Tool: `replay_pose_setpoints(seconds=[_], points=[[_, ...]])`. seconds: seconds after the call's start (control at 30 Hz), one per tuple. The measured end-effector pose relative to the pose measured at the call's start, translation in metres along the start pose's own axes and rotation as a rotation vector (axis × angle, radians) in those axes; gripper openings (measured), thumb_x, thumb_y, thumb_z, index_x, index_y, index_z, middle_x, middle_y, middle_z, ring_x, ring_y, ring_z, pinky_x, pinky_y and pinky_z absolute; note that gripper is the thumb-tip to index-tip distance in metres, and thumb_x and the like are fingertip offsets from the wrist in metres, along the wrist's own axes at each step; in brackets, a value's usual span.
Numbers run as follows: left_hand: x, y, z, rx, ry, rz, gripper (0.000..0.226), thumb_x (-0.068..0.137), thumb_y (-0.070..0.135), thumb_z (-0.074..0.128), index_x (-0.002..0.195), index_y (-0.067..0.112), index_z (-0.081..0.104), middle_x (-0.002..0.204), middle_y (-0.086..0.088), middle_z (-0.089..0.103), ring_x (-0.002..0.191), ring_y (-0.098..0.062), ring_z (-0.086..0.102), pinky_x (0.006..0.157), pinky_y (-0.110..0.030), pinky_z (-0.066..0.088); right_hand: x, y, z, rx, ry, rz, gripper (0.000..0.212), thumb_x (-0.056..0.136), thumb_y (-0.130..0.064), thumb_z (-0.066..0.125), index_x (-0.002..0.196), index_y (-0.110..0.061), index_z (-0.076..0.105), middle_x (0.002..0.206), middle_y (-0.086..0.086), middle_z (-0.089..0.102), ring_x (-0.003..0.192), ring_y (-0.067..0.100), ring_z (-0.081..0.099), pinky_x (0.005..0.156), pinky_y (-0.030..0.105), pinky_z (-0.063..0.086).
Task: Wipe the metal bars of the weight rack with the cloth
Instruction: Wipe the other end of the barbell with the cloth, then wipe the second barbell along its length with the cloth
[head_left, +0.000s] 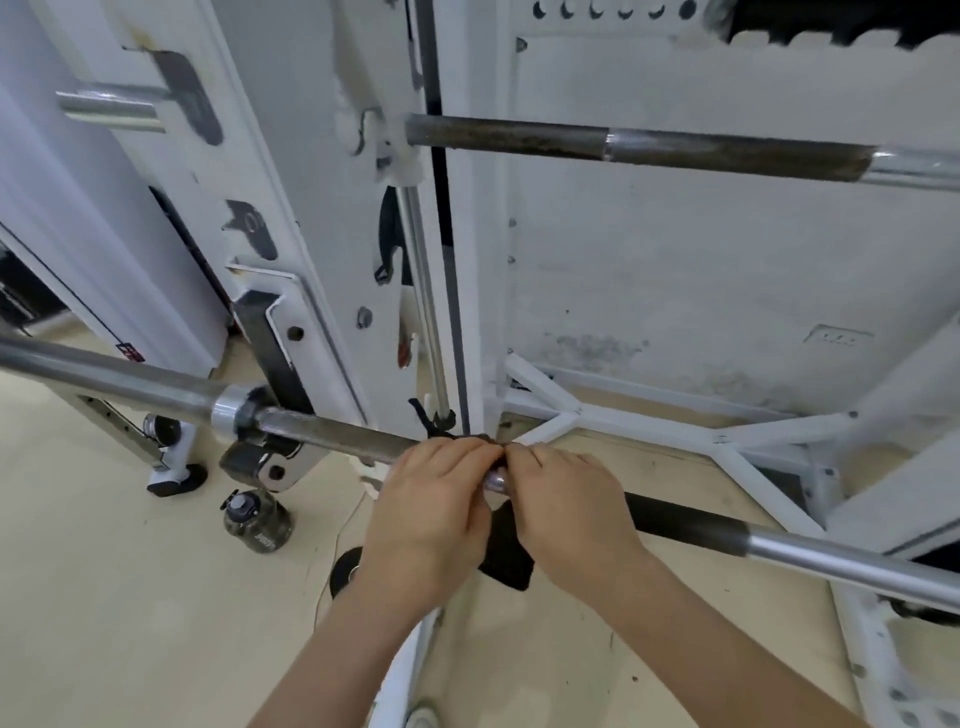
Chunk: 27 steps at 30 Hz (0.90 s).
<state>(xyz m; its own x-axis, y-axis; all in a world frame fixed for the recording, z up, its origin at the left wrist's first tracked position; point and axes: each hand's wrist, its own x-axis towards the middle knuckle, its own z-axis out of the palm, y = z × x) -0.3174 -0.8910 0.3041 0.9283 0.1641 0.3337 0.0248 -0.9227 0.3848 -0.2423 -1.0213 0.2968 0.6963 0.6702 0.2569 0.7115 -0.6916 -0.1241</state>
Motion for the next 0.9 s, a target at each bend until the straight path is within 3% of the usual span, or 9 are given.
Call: replay_pose_setpoints(seconds=[0.13, 0.23, 0.33, 0.4, 0.5, 0.57, 0.67, 0.8, 0.9], points=[[0.007, 0.035, 0.017, -0.089, -0.075, 0.030, 0.033, 0.084, 0.030, 0.056, 0.116, 0.030, 0.066, 0.107, 0.016, 0.065, 0.101, -0.013, 0.053, 0.092, -0.035, 0.046, -0.031, 0.045, -0.026, 0.059, -0.154, 0.085, 0.035, 0.103, -0.035, 0.024, 0.115, -0.030, 0.056, 0.100, -0.009, 0.064, 0.087, 0.019, 0.061, 0.076, 0.034, 0.044], [0.020, 0.048, 0.022, -0.100, -0.107, 0.053, 0.020, 0.087, 0.035, 0.064, 0.106, 0.036, 0.069, 0.089, 0.022, 0.052, 0.093, -0.010, 0.046, 0.085, -0.040, 0.045, -0.036, 0.071, -0.044, 0.370, -0.313, 0.141, 0.031, 0.102, -0.038, 0.031, 0.121, -0.040, 0.056, 0.104, -0.013, 0.064, 0.095, 0.012, 0.058, 0.082, 0.038, 0.049], [0.032, 0.054, 0.015, -0.231, -0.065, 0.024, 0.010, 0.081, 0.038, 0.073, 0.087, 0.043, 0.069, 0.087, 0.028, 0.051, 0.095, -0.007, 0.043, 0.088, -0.040, 0.043, -0.037, 0.081, -0.064, 0.551, -0.295, 0.129, 0.032, 0.101, -0.035, 0.040, 0.127, -0.044, 0.057, 0.114, -0.015, 0.062, 0.106, 0.007, 0.055, 0.091, 0.036, 0.048], [0.039, 0.056, 0.003, -0.364, -0.038, 0.002, 0.020, 0.075, 0.036, 0.079, 0.074, 0.047, 0.062, 0.093, 0.028, 0.057, 0.102, -0.004, 0.046, 0.093, -0.025, 0.039, -0.038, 0.081, -0.077, 0.528, -0.186, 0.142, 0.032, 0.100, -0.038, 0.045, 0.129, -0.044, 0.057, 0.120, -0.017, 0.052, 0.113, 0.005, 0.048, 0.098, 0.029, 0.042], [0.052, 0.056, -0.025, -0.621, -0.079, -0.046, 0.021, 0.071, 0.027, 0.083, 0.064, 0.036, 0.066, 0.093, 0.018, 0.065, 0.101, -0.001, 0.055, 0.084, -0.007, 0.038, -0.033, 0.075, -0.099, 0.628, -0.089, 0.195, 0.029, 0.098, -0.035, 0.052, 0.122, -0.044, 0.064, 0.108, -0.019, 0.052, 0.104, -0.001, 0.050, 0.090, 0.018, 0.041], [0.065, 0.058, -0.050, -0.859, -0.173, -0.060, 0.015, 0.074, 0.026, 0.082, 0.069, 0.024, 0.069, 0.082, 0.006, 0.069, 0.082, -0.007, 0.064, 0.072, -0.015, 0.048, -0.024, 0.071, -0.115, 0.814, -0.123, 0.193, 0.026, 0.097, -0.030, 0.055, 0.119, -0.038, 0.068, 0.108, -0.019, 0.063, 0.104, -0.002, 0.058, 0.094, 0.022, 0.045], [0.085, 0.063, -0.080, -1.053, -0.222, -0.042, 0.018, 0.077, 0.025, 0.074, 0.074, 0.011, 0.063, 0.062, -0.003, 0.061, 0.059, -0.012, 0.058, 0.051, -0.019, 0.046, -0.010, 0.069, -0.135, 1.037, -0.138, 0.224, 0.024, 0.096, -0.025, 0.060, 0.117, -0.025, 0.071, 0.112, -0.009, 0.071, 0.109, 0.007, 0.064, 0.101, 0.036, 0.049], [0.113, 0.071, -0.099, -1.202, -0.185, -0.055, 0.012, 0.083, 0.032, 0.069, 0.075, 0.024, 0.065, 0.068, -0.001, 0.060, 0.064, -0.014, 0.057, 0.056, -0.025, 0.049, 0.004, 0.079, -0.157, 1.125, -0.149, 0.265, 0.035, 0.084, -0.037, 0.071, 0.118, -0.031, 0.069, 0.117, -0.003, 0.069, 0.111, 0.012, 0.064, 0.102, 0.039, 0.048], [0.129, 0.082, -0.105, -1.178, -0.156, -0.044, 0.008, 0.085, 0.031, 0.061, 0.078, 0.028, 0.064, 0.067, -0.001, 0.061, 0.062, -0.014, 0.058, 0.056, -0.026, 0.049, 0.007, 0.089, -0.174, 1.096, -0.212, 0.215, 0.034, 0.088, -0.034, 0.068, 0.122, -0.027, 0.067, 0.114, -0.005, 0.070, 0.108, 0.013, 0.065, 0.096, 0.033, 0.050]])
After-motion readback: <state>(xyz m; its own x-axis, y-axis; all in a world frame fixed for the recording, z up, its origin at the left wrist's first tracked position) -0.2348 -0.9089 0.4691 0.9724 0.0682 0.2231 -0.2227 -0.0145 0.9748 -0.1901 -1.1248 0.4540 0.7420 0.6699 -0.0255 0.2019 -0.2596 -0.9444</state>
